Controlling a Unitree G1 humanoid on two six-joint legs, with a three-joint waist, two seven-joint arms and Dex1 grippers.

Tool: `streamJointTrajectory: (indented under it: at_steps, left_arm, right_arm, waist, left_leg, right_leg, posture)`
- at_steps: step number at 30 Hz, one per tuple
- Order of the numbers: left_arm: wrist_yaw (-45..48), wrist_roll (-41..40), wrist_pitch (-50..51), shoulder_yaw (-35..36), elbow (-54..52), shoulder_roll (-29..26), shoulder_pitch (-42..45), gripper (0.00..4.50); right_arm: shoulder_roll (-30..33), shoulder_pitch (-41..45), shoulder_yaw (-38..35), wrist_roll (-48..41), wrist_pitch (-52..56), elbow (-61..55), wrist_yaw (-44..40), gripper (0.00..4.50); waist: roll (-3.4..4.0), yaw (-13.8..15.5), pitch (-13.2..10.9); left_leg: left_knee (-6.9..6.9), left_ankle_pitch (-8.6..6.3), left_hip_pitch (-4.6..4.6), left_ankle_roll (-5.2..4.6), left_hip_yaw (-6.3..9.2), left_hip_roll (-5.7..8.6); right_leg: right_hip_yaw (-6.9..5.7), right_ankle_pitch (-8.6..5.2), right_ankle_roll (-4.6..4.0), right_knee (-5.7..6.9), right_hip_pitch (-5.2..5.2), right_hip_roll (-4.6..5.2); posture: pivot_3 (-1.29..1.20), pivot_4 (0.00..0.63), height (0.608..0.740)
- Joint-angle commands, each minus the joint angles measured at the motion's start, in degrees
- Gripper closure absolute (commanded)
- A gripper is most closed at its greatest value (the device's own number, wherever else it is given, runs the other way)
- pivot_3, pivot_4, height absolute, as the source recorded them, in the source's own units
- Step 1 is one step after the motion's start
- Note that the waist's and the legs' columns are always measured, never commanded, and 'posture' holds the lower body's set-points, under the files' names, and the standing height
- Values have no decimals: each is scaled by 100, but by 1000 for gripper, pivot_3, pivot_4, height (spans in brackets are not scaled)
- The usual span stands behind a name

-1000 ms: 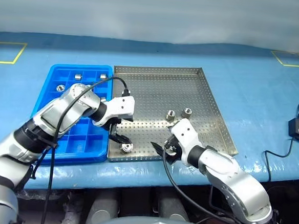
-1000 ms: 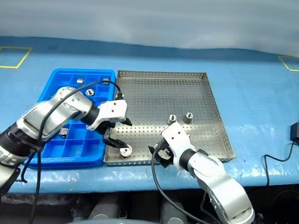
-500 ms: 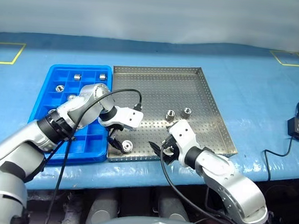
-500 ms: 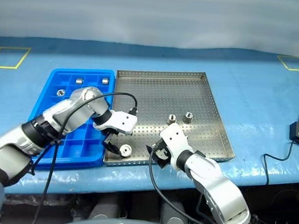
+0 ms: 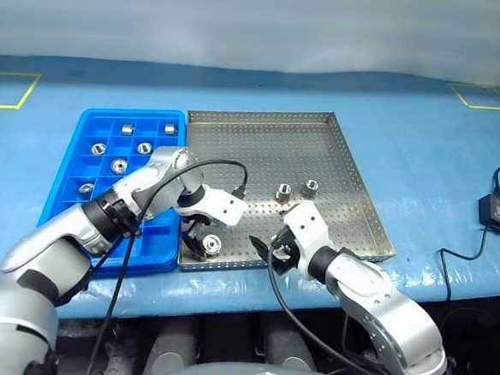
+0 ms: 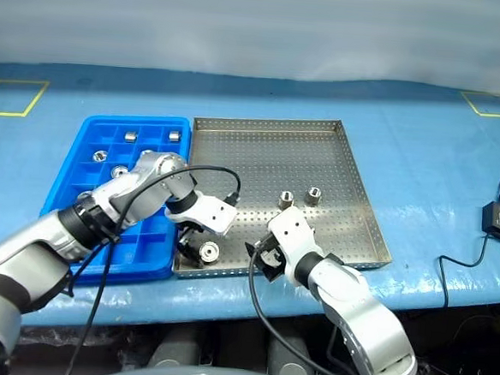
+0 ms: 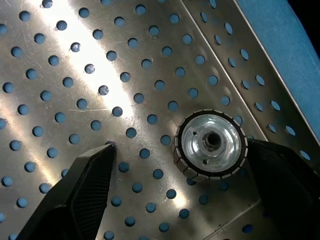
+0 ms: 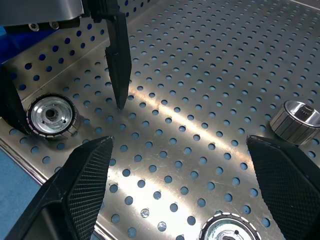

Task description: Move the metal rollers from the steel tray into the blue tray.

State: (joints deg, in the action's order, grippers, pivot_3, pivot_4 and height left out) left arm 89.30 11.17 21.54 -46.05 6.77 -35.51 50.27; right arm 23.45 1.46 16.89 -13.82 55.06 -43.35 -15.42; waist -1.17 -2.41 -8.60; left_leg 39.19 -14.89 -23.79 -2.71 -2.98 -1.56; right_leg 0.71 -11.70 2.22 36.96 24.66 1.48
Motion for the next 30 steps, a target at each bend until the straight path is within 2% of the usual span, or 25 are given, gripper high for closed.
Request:
streamJointTrajectory:
  at_steps: [1, 7, 13, 18, 21, 25, 30]
  left_arm:
    - [161, 123, -111, 27, -114, 32, 79, 922]
    - [265, 159, -75, 92, -197, 79, 21, 2827]
    - [-125, -16, 231, 542, -298, 309, 39, 2820]
    - [-1642, -476, 1343, 2001, -543, 998, -107, 2820]
    - [-2739, -568, 2046, 2921, -1143, 1263, -483, 2820]
    - [-4010, -700, 3049, 4118, -2412, 1675, -1403, 2820]
    - [-5516, -664, 3803, 5114, -4113, 2551, -2550, 2820]
  right_arm:
    - [-68, -1, -103, 35, -168, -204, 52, 0]
    - [-105, -39, -109, 54, -184, -196, 81, 0]
    - [-102, 21, -101, 47, -219, -128, 39, 0]
    - [-103, 186, -63, 35, -235, -51, -30, 0]
    - [-105, 324, -39, 13, -267, 3, -92, 0]
    - [-76, 643, 29, -68, -363, 167, -377, 0]
    - [-47, 1220, 360, -36, -744, 591, -885, 0]
  waist:
    - [0, -26, 0]
    - [1, -68, 0]
    - [0, -93, 0]
    - [0, -70, 0]
    - [2, -100, 1]
    - [4, -88, 2]
    - [1, 108, 1]
  left_leg:
    - [0, 0, 0, 0, 0, 0]
    - [2, 0, 1, 0, 0, 0]
    - [3, 0, 1, 0, 2, 0]
    - [15, -2, -3, -4, 4, 0]
    - [15, -2, 1, -5, 2, -1]
    - [8, -1, 9, -3, 4, -4]
    - [8, 1, 9, 0, 7, -1]
  right_leg:
    - [1, 0, 0, 0, 0, 0]
    - [1, 1, 1, 3, -1, 0]
    - [1, 1, 2, 4, -1, 0]
    - [1, 10, 17, 4, -3, 1]
    - [6, 26, 45, 4, -4, -1]
    - [8, 30, 51, 9, -6, -5]
    - [4, 35, 51, 7, -9, 0]
  posture:
    - [-148, 150, 740]
    - [-148, 150, 740]
    - [-116, 150, 740]
    - [-83, 150, 740]
    - [-53, 150, 740]
    - [6, 150, 740]
    - [106, 150, 740]
